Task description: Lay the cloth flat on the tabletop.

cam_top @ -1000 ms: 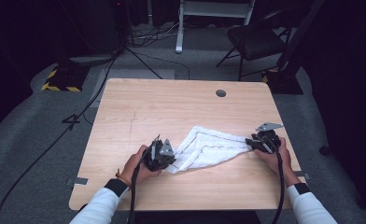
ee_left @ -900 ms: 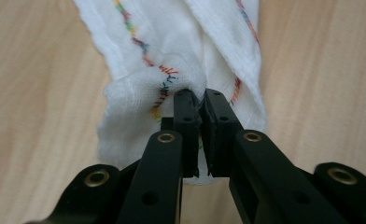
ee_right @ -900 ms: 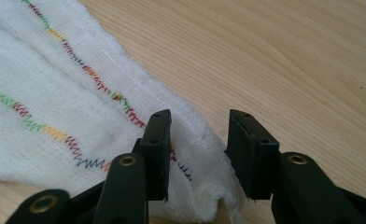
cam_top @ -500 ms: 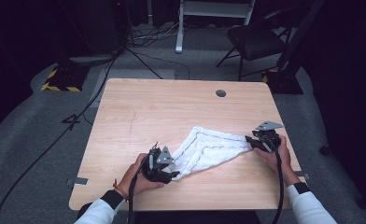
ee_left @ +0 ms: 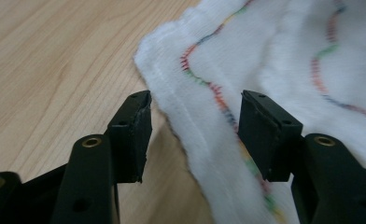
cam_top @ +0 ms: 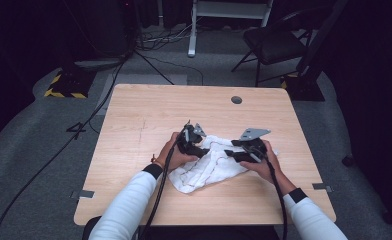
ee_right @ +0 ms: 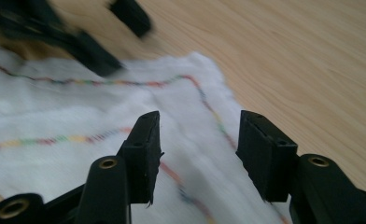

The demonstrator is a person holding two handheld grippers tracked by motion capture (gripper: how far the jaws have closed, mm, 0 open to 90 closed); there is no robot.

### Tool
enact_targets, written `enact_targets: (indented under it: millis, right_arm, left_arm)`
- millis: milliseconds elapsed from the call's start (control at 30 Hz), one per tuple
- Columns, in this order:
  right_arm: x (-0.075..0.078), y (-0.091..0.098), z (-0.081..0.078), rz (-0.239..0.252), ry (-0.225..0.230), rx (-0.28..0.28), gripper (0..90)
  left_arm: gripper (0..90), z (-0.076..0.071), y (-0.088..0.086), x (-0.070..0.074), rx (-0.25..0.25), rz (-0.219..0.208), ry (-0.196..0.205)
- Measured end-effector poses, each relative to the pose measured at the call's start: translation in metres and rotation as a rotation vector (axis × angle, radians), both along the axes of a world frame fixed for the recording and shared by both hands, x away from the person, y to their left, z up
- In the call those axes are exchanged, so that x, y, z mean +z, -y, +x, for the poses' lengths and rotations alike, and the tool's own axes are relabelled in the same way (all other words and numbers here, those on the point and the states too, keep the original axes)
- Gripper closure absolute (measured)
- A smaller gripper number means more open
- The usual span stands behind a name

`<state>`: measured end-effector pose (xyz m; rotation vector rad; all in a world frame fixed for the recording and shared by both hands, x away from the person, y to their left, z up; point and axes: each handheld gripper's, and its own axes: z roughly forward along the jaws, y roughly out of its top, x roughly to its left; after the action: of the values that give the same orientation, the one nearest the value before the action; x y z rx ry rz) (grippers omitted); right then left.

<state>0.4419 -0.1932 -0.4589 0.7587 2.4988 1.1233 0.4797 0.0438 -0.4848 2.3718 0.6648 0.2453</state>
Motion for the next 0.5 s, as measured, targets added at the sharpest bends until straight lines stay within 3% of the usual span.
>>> enact_targets:
  millis: [33,67,100,167,200,300,400,433,467,500]
  right_arm:
    - [-0.001,-0.009,0.000,-0.005,0.004,0.019,49.1]
    - [-0.001,-0.009,0.000,-0.005,0.004,0.019,49.1]
    - [-0.003,-0.016,0.001,-0.021,0.002,0.032,48.6]
    - [-0.008,-0.027,0.002,-0.042,-0.018,0.051,47.9]
    - [-0.016,-0.035,0.007,-0.077,-0.043,0.056,46.9]
    - [-0.024,-0.038,0.011,-0.095,-0.071,0.053,46.8]
    - [-0.028,-0.037,0.012,-0.081,-0.112,0.068,60.4]
    - [-0.026,-0.037,0.010,-0.098,-0.098,0.075,70.1]
    - [-0.026,-0.037,0.010,-0.098,-0.098,0.075,70.1]
    - [-0.023,-0.037,0.007,-0.110,-0.077,0.077,80.4]
  left_arm:
    - [46.9,0.004,0.003,-0.004,0.006,-0.003,-0.010]
    - [46.9,0.006,0.003,-0.006,0.008,-0.043,-0.027]
    - [52.5,0.007,0.003,-0.007,0.007,-0.051,-0.035]
    - [59.5,0.006,0.003,-0.006,-0.014,-0.049,-0.033]
    - [69.2,0.004,0.003,-0.006,-0.038,-0.048,-0.027]
    - [74.2,0.003,0.003,-0.006,-0.040,-0.053,-0.036]
    - [81.5,0.003,0.003,-0.006,-0.056,-0.050,-0.030]
    - [83.9,0.003,0.002,-0.006,-0.052,-0.042,-0.030]
    - [84.4,0.003,0.002,-0.006,-0.052,-0.042,-0.030]
    - [84.7,0.003,0.002,-0.005,-0.048,-0.033,-0.028]
